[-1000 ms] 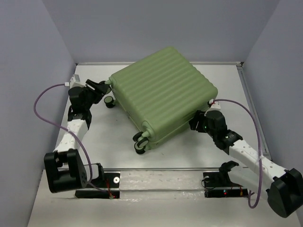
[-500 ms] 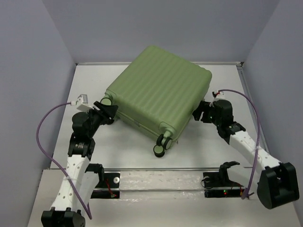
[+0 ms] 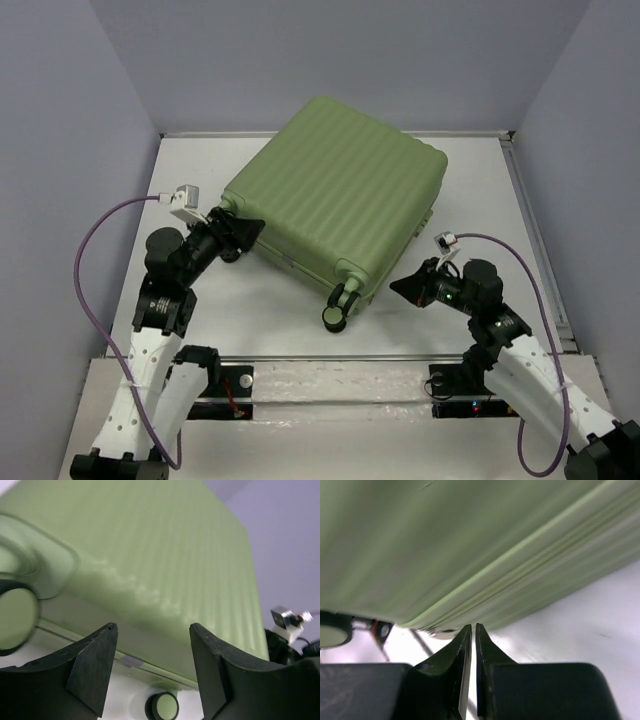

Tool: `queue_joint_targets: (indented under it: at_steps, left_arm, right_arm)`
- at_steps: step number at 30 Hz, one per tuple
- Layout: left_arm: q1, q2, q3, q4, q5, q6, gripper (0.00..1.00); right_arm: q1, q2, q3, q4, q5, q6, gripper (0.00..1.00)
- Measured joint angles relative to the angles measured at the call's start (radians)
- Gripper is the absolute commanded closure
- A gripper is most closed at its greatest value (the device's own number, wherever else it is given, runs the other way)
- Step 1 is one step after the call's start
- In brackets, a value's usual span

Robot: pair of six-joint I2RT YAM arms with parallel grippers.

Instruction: Pack the luggage

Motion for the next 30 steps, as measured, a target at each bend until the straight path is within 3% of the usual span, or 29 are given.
queue_joint_targets:
  at_steps: [2, 4, 5, 7, 10, 15, 23, 30]
  left_arm:
    - [-0.068, -0.003, 0.042, -0.036, 0.008, 0.038, 0.34]
    - [-0.206, -0.016, 0.064, -0.061, -0.003, 0.068, 0.31]
    - [-0.306, -0.025, 0.065, -0.076, -0.013, 0.080, 0.24]
    - [-0.451, -0.031, 0.065, -0.110, -0.024, 0.094, 0.16]
    - [-0.640, -0.021, 0.063, -0.135, -0.099, 0.095, 0.02]
    - [-0.921, 0.089, 0.049, -0.136, -0.230, 0.095, 0.01]
    - [-1.046, 0.256, 0.051, -0.124, -0.378, 0.085, 0.01]
    - [-1.064, 0.317, 0.060, -0.097, -0.427, 0.074, 0.02]
  right_arm:
    - [0.053, -0.005, 0.000, -0.002, -0.007, 0.002, 0.79]
    - [0.103, -0.001, 0.005, -0.013, 0.005, 0.000, 0.68]
    - [0.130, 0.007, 0.011, -0.024, 0.017, -0.002, 0.57]
    - [0.195, 0.031, 0.024, -0.048, 0.046, -0.006, 0.47]
    - [0.252, 0.047, 0.026, -0.084, 0.085, -0.010, 0.45]
    - [0.316, 0.035, 0.026, -0.101, 0.117, -0.007, 0.43]
    - [0.368, 0.106, 0.025, -0.051, 0.148, -0.005, 0.41]
    - [0.388, 0.218, 0.025, 0.002, 0.223, -0.016, 0.40]
